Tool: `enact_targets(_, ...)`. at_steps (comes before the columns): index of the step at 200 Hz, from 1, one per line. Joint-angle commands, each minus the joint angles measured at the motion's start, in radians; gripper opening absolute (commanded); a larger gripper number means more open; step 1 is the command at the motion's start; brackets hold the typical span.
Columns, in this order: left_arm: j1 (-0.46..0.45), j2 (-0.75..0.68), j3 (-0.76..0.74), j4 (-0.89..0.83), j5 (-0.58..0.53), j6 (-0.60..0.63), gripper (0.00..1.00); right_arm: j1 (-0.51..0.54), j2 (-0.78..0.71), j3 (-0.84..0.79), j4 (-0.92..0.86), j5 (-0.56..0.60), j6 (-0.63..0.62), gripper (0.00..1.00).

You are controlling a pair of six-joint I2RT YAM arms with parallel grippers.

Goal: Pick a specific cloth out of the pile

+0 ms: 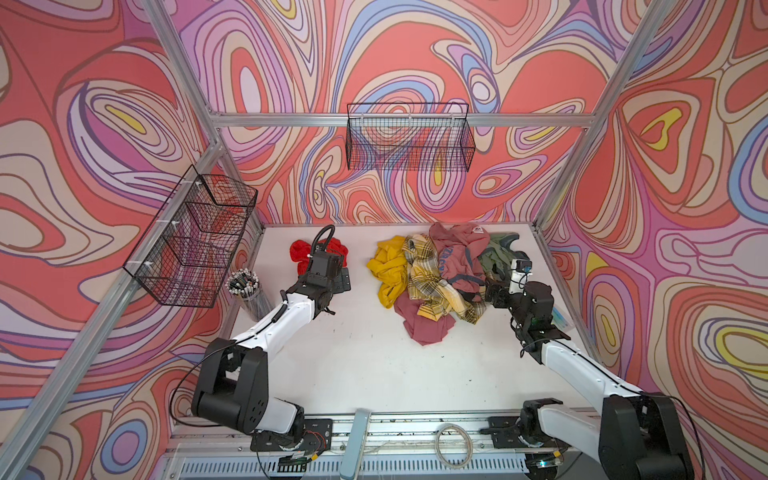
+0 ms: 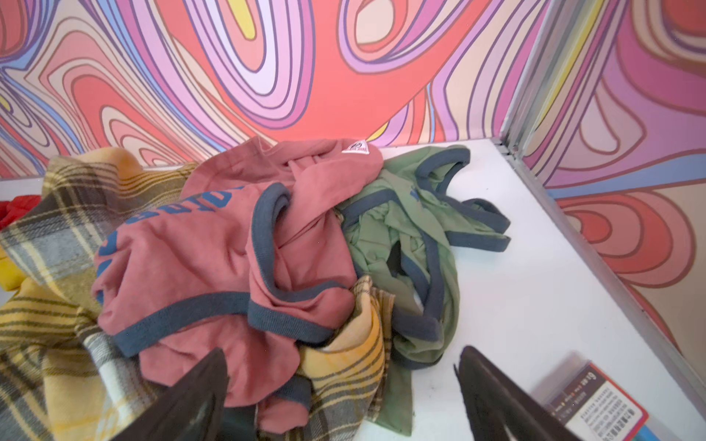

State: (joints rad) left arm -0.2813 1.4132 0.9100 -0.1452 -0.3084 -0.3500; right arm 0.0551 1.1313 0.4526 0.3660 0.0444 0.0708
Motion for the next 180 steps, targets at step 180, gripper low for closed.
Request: enact_targets(180,0.039,-0.212,-0.482,0.596,-0.251,0.303,1.0,-0.034,0.586,0.009,0.599,0.012,-0.068,0.98)
